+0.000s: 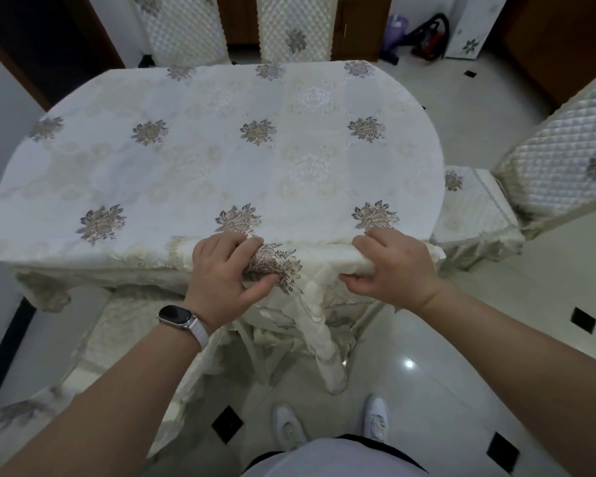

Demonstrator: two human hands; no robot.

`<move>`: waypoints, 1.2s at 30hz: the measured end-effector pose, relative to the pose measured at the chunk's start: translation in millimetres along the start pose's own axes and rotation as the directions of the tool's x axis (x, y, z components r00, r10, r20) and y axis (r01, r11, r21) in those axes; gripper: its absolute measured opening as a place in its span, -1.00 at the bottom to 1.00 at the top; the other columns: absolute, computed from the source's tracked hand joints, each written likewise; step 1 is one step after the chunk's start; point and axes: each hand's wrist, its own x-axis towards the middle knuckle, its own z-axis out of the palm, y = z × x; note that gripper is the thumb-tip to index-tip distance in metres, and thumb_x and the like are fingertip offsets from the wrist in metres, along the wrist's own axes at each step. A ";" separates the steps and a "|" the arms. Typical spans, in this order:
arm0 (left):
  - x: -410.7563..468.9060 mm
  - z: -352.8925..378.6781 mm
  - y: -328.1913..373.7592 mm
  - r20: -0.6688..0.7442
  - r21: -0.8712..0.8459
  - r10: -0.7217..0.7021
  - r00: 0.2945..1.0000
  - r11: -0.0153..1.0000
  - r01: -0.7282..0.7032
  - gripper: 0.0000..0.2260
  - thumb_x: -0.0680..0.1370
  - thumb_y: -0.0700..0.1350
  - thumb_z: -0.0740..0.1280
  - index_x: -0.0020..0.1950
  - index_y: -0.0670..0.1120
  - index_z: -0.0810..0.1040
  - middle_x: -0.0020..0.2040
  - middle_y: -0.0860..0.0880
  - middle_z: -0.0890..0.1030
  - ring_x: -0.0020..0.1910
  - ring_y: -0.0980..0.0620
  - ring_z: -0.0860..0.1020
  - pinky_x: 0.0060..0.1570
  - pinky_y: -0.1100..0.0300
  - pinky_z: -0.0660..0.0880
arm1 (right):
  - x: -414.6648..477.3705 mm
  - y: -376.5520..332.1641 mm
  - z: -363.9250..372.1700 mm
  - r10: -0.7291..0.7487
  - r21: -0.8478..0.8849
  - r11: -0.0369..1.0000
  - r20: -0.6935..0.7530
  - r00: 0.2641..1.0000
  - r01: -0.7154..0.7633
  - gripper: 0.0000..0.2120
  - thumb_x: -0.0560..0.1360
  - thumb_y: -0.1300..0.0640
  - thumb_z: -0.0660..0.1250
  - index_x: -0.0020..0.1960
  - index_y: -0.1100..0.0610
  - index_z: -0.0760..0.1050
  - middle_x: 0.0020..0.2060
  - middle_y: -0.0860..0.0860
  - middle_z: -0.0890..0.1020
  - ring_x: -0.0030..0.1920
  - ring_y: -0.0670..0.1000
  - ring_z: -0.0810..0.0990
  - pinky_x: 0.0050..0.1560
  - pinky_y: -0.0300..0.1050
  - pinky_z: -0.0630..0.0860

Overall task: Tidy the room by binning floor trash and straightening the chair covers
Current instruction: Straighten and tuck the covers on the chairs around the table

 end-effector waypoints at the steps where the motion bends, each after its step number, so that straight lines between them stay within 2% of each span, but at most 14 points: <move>1: -0.3 1.5 2.7 0.000 -0.003 -0.011 1.000 1.000 0.011 -0.60 0.48 0.20 0.33 0.18 -0.03 0.48 -0.02 -0.11 0.58 0.01 -0.09 0.49 0.06 -0.04 0.36 | -0.1 4.3 0.8 0.005 0.006 1.000 0.014 1.000 -0.005 -0.63 0.29 -0.17 0.44 -0.17 0.15 0.57 -0.35 0.04 0.51 -0.38 0.12 0.51 -0.50 -0.07 0.44; 5: 3.0 9.0 12.6 -0.001 -0.003 -0.074 0.997 0.997 0.074 -0.62 0.52 0.18 0.28 0.16 -0.07 0.53 0.01 -0.10 0.60 0.03 -0.10 0.50 0.08 -0.02 0.34 | 0.1 18.4 -0.1 0.004 0.038 0.999 0.040 0.999 -0.006 -0.59 0.30 -0.19 0.43 -0.14 0.17 0.58 -0.32 0.06 0.52 -0.36 0.13 0.51 -0.46 -0.06 0.45; 9: 2.7 14.0 17.7 -0.015 -0.006 -0.099 0.995 0.995 0.099 -0.62 0.53 0.17 0.27 0.14 -0.10 0.57 0.03 -0.09 0.62 0.04 -0.12 0.53 0.08 -0.04 0.36 | -2.9 26.3 -1.6 -0.012 0.097 0.995 0.070 0.997 0.005 -0.53 0.39 -0.26 0.34 -0.08 0.17 0.59 -0.28 0.07 0.53 -0.31 0.13 0.51 -0.41 -0.06 0.44; 15: -2.9 14.9 17.1 -0.048 0.028 -0.080 0.996 0.996 0.082 -0.63 0.53 0.22 0.26 0.09 -0.06 0.53 -0.09 -0.10 0.62 -0.05 -0.13 0.55 0.02 -0.05 0.38 | -11.4 20.5 -0.5 0.028 0.163 0.986 0.067 0.997 -0.038 -0.44 0.52 -0.33 0.13 -0.04 0.13 0.61 -0.26 0.05 0.54 -0.28 0.12 0.52 -0.38 -0.03 0.44; 20: -1.0 10.7 7.4 -0.038 0.018 -0.089 0.995 0.996 0.090 -0.68 0.47 0.16 0.31 0.08 -0.04 0.48 -0.12 -0.12 0.61 -0.07 -0.11 0.51 0.02 -0.03 0.37 | -9.9 9.3 5.8 0.045 0.144 0.988 0.032 0.998 -0.049 -0.49 0.52 -0.30 0.16 -0.05 0.13 0.61 -0.28 0.04 0.54 -0.31 0.11 0.52 -0.37 -0.07 0.40; 27: -4.9 12.1 5.1 -0.033 0.034 -0.128 0.991 0.991 0.129 -0.67 0.49 0.16 0.30 0.06 -0.08 0.53 -0.12 -0.12 0.59 -0.09 -0.12 0.51 0.00 0.00 0.36 | -9.4 8.5 13.2 0.048 0.121 0.992 -0.011 0.999 -0.046 -0.46 0.55 -0.30 0.11 -0.11 0.14 0.60 -0.31 0.04 0.54 -0.33 0.11 0.52 -0.40 -0.06 0.40; 31: -13.7 19.1 22.7 -0.030 0.022 -0.143 0.989 0.989 0.144 -0.54 0.59 0.25 0.17 0.04 -0.12 0.60 -0.09 -0.09 0.60 -0.07 -0.11 0.52 0.01 -0.01 0.36 | -20.3 22.9 14.1 0.022 0.118 0.993 -0.018 1.000 -0.020 -0.46 0.53 -0.28 0.14 -0.13 0.16 0.62 -0.32 0.06 0.52 -0.34 0.12 0.49 -0.41 -0.06 0.38; 36: -21.8 32.0 43.4 -0.031 0.016 -0.159 0.987 0.987 0.160 -0.60 0.61 0.26 0.11 0.10 -0.03 0.51 -0.08 -0.07 0.60 -0.09 -0.09 0.47 -0.02 -0.01 0.35 | -32.2 40.3 14.1 0.011 0.115 0.993 -0.015 1.000 -0.009 -0.43 0.52 -0.29 0.14 -0.12 0.19 0.63 -0.31 0.09 0.54 -0.33 0.15 0.51 -0.39 -0.04 0.41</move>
